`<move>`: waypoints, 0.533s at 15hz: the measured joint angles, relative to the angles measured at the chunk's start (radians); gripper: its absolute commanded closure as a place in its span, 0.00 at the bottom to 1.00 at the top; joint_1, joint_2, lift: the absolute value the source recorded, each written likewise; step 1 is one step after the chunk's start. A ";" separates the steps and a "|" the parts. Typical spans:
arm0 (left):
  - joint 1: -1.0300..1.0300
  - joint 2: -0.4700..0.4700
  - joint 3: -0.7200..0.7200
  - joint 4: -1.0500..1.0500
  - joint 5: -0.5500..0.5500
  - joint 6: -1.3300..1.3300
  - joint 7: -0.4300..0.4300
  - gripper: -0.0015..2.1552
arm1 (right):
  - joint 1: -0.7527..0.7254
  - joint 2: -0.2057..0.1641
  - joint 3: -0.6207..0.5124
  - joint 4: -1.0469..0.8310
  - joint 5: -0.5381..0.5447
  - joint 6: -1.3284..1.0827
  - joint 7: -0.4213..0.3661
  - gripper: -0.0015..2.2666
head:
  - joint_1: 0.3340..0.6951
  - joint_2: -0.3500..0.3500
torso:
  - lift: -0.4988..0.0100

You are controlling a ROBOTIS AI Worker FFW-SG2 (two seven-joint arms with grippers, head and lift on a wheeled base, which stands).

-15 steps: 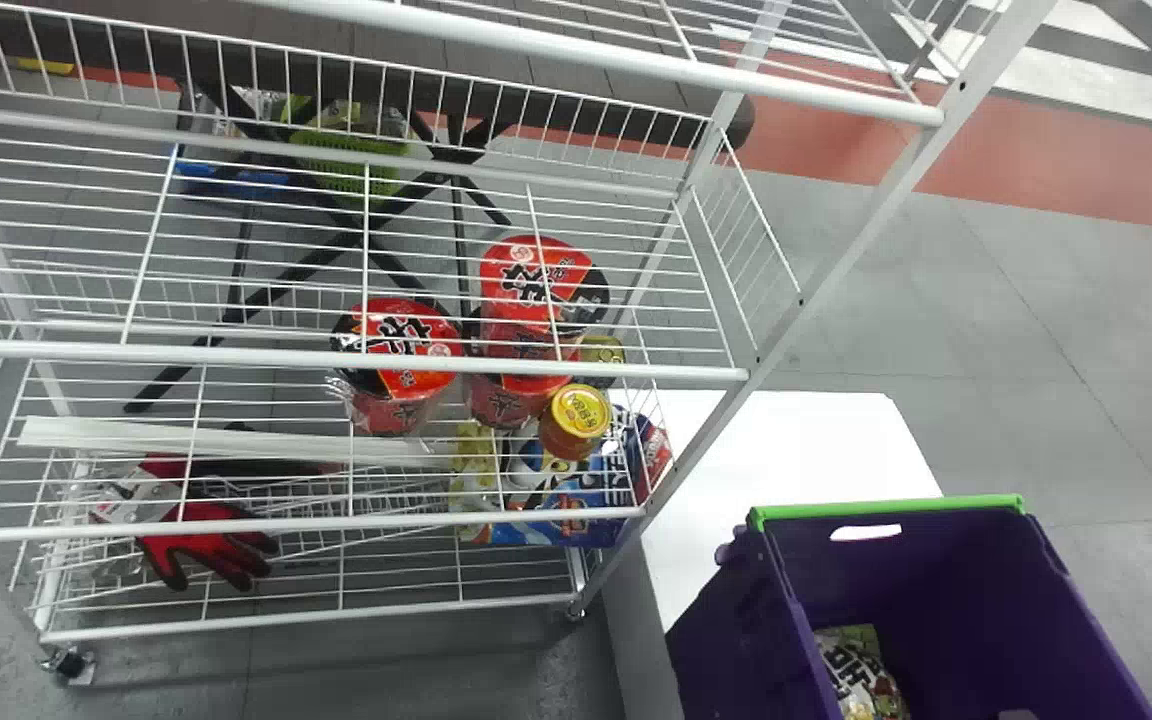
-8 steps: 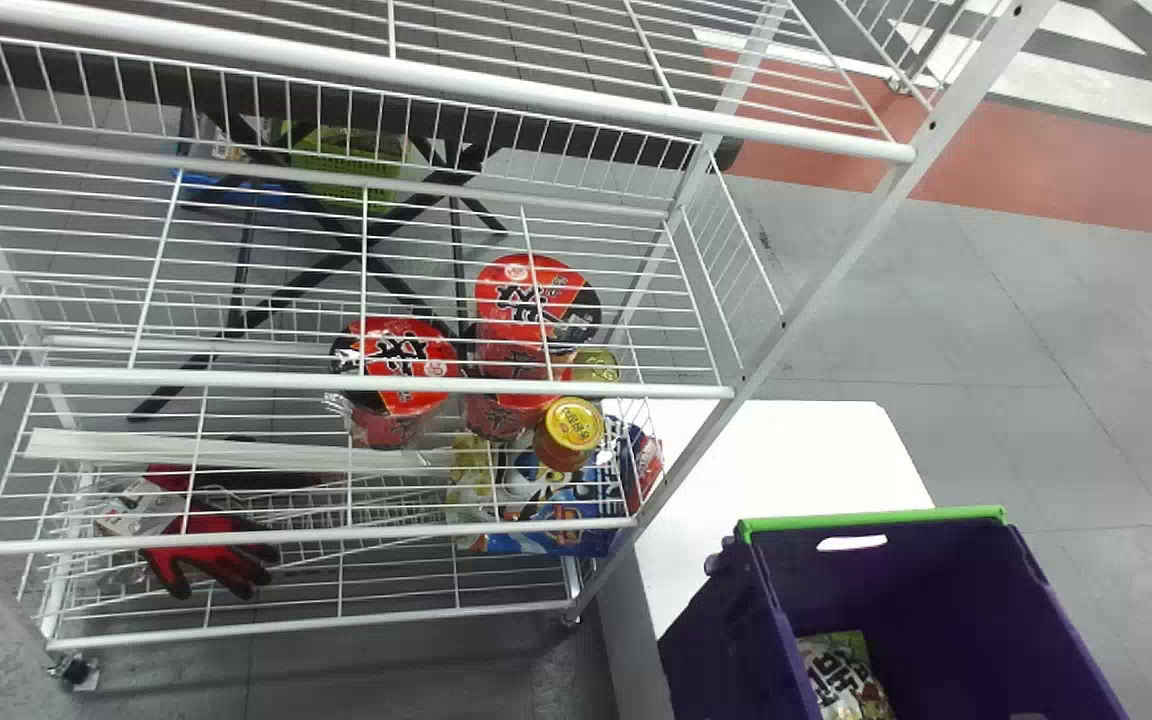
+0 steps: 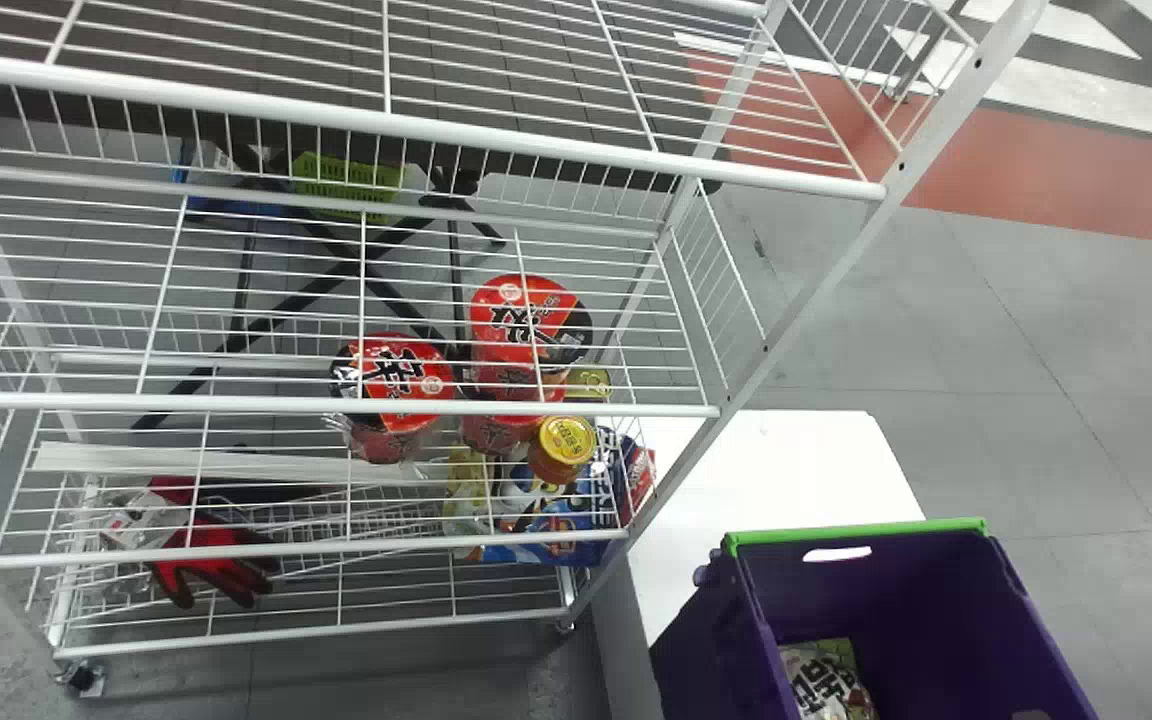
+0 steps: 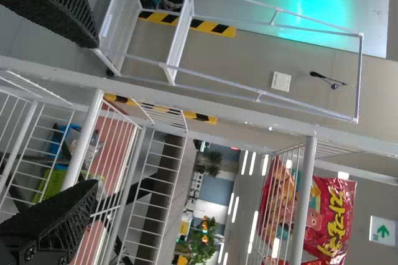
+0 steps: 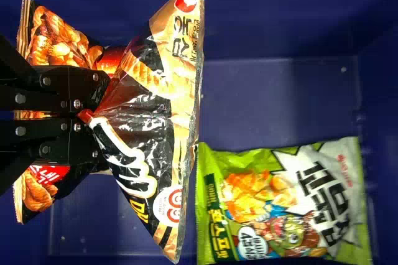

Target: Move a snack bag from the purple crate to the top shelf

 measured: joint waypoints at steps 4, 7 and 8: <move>-0.001 -0.002 0.000 0.007 0.000 -0.003 0.000 0.00 | 0.000 0.000 0.002 0.001 0.000 -0.018 -0.001 0.84 | 1.00 0.00 | 0.41; -0.002 -0.003 0.000 0.009 0.000 -0.003 0.000 0.00 | 0.000 0.004 0.002 0.002 0.001 -0.027 -0.002 0.84 | 1.00 0.00 | 0.44; -0.002 -0.003 0.000 0.010 0.000 -0.003 0.000 0.00 | 0.000 0.005 0.002 0.003 0.002 -0.031 -0.002 0.84 | 1.00 0.00 | 0.44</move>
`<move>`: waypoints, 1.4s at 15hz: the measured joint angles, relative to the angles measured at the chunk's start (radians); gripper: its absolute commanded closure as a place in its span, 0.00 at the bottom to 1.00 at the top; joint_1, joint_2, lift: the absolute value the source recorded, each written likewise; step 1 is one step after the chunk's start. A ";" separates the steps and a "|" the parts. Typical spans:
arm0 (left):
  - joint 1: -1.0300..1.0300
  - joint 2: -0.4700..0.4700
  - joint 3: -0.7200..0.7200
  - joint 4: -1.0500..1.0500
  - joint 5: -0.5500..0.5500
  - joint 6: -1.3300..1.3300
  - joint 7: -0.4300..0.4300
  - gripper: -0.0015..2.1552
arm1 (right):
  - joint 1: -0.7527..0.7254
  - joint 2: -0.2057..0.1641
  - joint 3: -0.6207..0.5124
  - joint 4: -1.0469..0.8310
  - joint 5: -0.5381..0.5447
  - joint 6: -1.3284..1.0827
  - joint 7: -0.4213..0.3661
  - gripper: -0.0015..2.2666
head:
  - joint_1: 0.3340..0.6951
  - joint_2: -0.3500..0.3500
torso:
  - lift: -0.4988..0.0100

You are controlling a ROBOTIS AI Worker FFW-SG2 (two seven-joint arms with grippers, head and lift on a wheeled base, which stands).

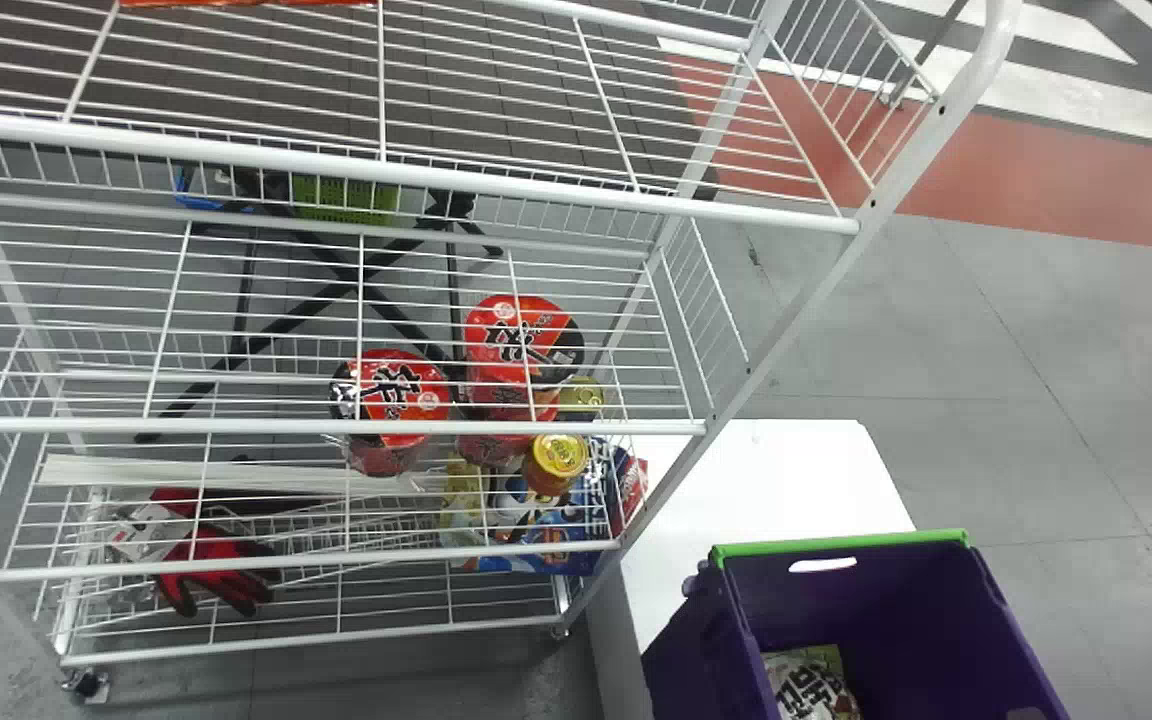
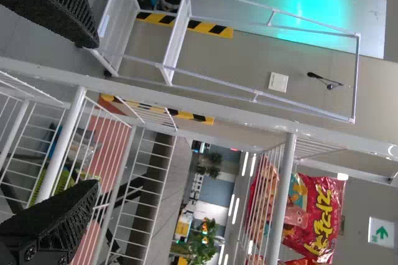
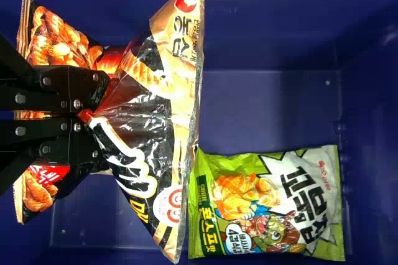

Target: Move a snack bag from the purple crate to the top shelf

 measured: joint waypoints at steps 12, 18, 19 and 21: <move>0.004 0.000 -0.001 0.005 0.000 -0.009 0.002 0.00 | 0.003 0.012 0.005 -0.001 0.007 -0.017 0.000 0.84 | 1.00 0.00 | 0.54; 0.002 0.000 -0.001 0.010 0.000 -0.007 0.002 0.00 | 0.003 0.013 0.013 0.000 0.008 -0.033 -0.004 0.84 | 1.00 0.00 | 0.58; 0.001 0.000 -0.001 0.012 0.000 -0.007 0.001 0.00 | 0.003 0.014 0.013 0.001 0.008 -0.035 -0.005 0.84 | 1.00 0.00 | 0.59; -0.001 0.000 -0.001 0.017 0.000 -0.007 0.000 0.00 | 0.003 0.016 0.014 0.002 0.009 -0.038 -0.006 0.84 | 1.00 0.00 | 0.61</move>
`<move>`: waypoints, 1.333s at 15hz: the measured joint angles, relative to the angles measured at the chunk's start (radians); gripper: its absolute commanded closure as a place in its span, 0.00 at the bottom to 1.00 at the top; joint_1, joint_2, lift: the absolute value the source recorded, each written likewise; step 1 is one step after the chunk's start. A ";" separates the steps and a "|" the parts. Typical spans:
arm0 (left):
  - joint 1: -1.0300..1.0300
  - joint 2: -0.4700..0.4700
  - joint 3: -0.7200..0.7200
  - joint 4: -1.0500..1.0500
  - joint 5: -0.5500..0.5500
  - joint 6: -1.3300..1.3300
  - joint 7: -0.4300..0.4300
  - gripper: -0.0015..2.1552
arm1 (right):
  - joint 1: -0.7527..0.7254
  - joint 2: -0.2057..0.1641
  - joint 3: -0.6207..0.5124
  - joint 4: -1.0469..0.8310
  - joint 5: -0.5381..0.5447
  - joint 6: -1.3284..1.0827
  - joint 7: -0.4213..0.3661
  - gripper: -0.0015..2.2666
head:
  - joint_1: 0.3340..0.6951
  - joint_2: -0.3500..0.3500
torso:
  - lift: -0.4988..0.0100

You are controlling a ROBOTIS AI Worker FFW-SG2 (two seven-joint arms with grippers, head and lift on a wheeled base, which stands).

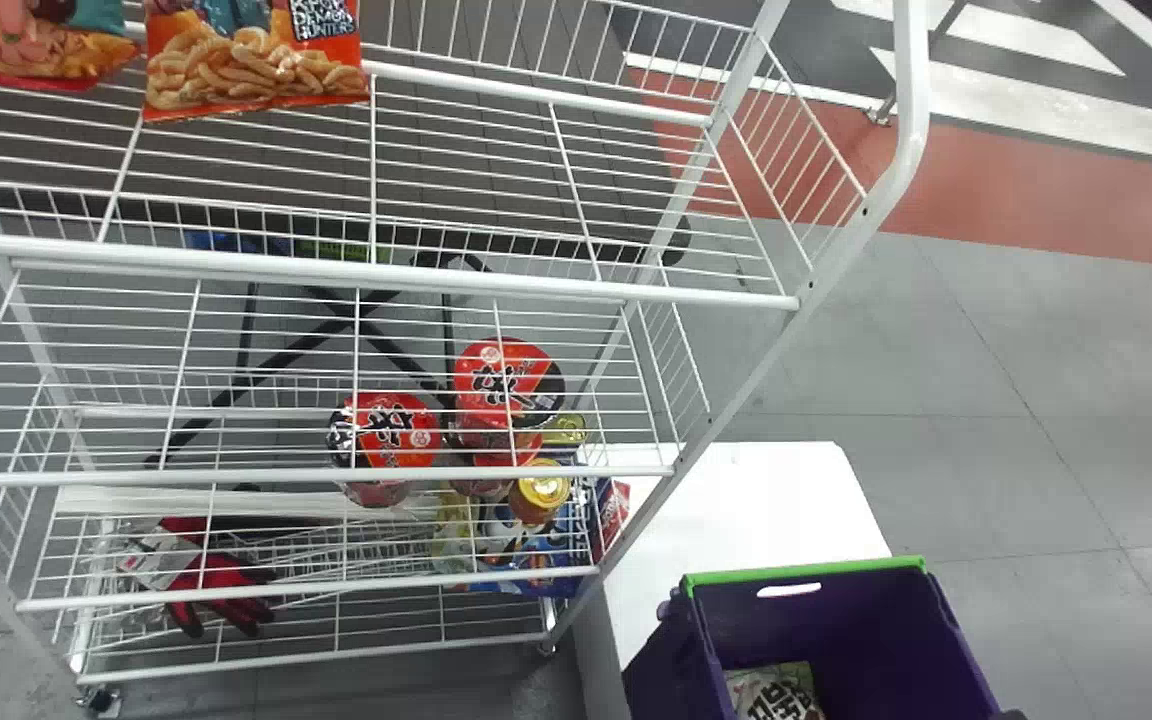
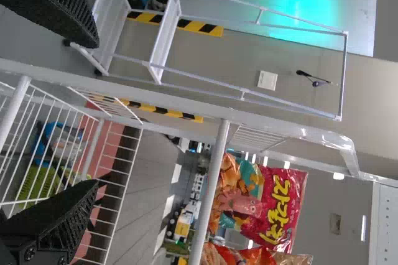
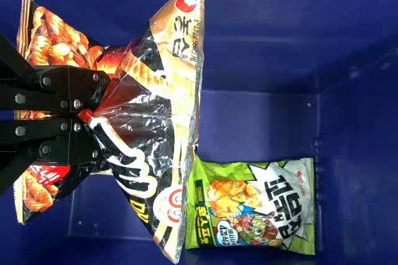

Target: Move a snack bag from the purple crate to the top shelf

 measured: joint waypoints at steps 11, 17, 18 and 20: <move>-0.001 0.000 -0.002 0.002 0.000 -0.003 0.001 0.00 | 0.000 0.008 0.008 0.001 0.010 -0.020 0.000 0.84 | 1.00 0.00 | 0.69; -0.001 0.000 -0.002 0.001 0.000 -0.002 0.001 0.00 | 0.000 0.010 0.011 0.001 0.015 -0.028 0.001 0.84 | 1.00 0.00 | 0.74; -0.001 0.000 -0.002 0.001 0.000 -0.002 0.001 0.00 | 0.000 0.010 0.011 0.001 0.015 -0.029 0.001 0.84 | 1.00 0.00 | 0.75; -0.001 0.000 -0.002 0.001 0.000 -0.003 0.001 0.00 | 0.000 0.011 0.011 0.001 0.017 -0.031 0.001 0.84 | 1.00 0.00 | 0.76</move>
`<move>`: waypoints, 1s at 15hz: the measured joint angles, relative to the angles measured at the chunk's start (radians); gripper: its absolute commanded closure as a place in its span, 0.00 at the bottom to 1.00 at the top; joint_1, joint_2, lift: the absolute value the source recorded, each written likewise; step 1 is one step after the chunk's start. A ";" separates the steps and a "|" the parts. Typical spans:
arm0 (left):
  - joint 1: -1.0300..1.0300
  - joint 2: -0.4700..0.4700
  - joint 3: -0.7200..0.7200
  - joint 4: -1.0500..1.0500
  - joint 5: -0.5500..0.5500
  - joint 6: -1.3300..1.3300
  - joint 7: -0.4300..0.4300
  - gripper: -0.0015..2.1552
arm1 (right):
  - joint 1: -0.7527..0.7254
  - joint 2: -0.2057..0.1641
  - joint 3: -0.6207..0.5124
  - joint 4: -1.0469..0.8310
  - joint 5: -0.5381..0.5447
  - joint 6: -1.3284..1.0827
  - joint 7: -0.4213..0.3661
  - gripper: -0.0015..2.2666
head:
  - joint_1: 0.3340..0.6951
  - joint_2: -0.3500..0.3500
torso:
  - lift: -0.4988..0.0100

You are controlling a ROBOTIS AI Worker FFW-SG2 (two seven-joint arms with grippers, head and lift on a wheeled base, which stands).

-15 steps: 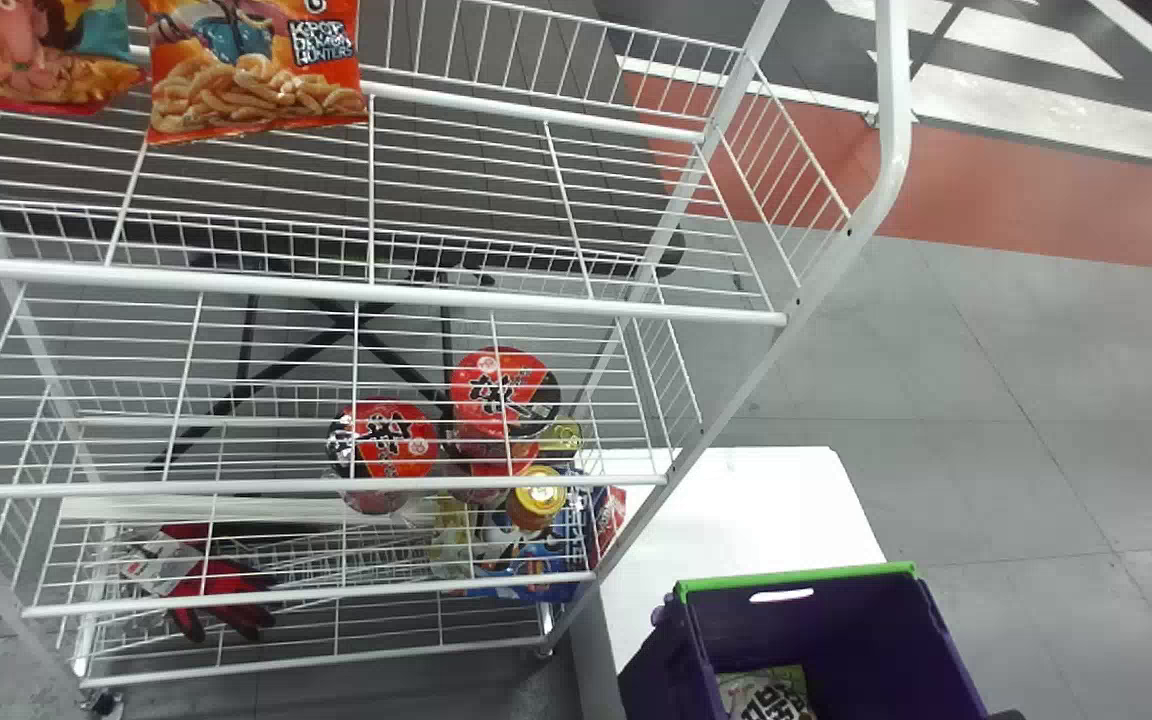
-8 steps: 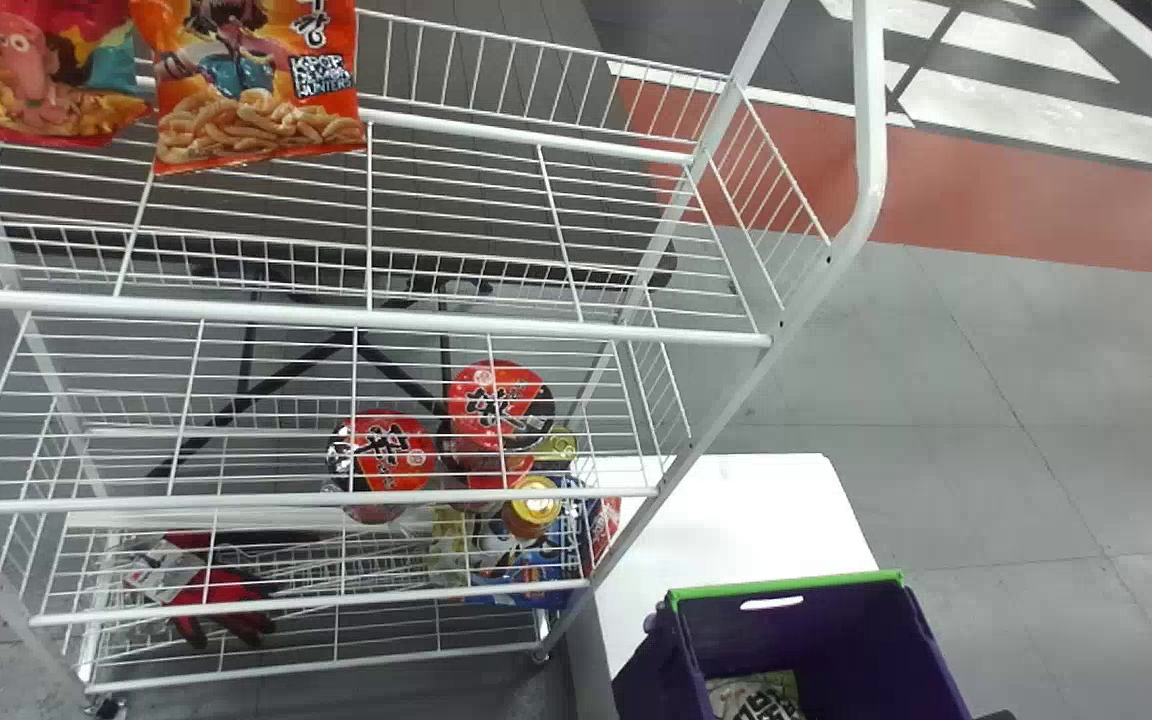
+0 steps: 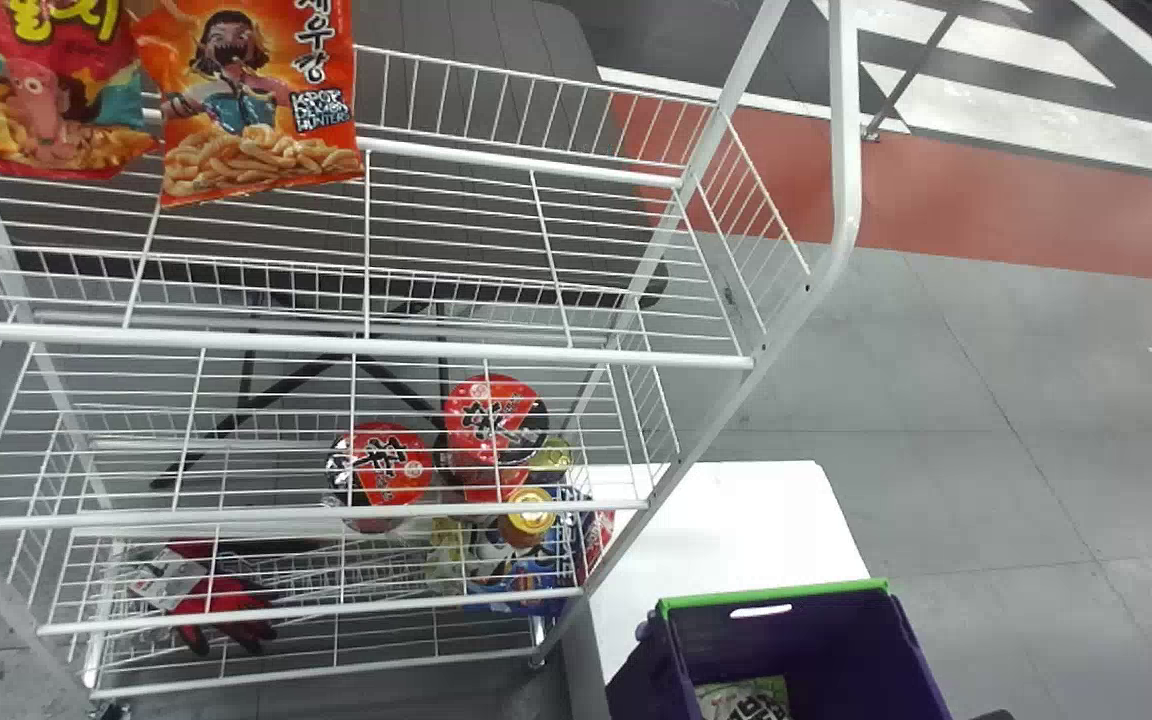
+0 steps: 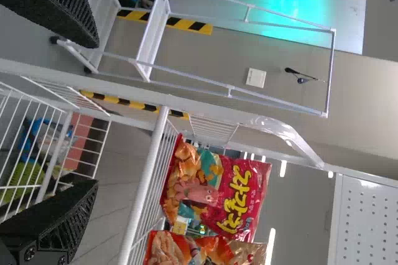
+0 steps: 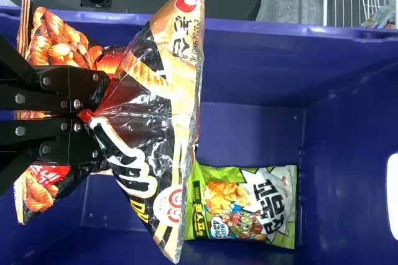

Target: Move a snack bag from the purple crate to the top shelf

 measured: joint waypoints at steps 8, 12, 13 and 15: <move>0.001 0.000 -0.004 -0.001 0.000 0.000 0.000 0.00 | 0.000 -0.001 0.000 0.000 0.002 0.000 0.001 0.84 | 1.00 0.00 | 0.83; 0.002 0.001 -0.006 -0.003 0.000 0.000 0.000 0.00 | 0.000 -0.001 0.000 0.000 0.002 0.000 0.001 0.84 | 1.00 0.00 | 0.86; 0.002 0.001 -0.006 -0.003 0.000 0.000 0.000 0.00 | 0.000 -0.001 0.000 0.000 0.003 0.000 0.001 0.84 | 1.00 0.00 | 0.87; 0.003 0.002 -0.007 -0.004 -0.001 0.000 0.000 0.00 | 0.000 -0.001 0.000 0.000 0.003 0.000 0.002 0.84 | 1.00 0.00 | 0.88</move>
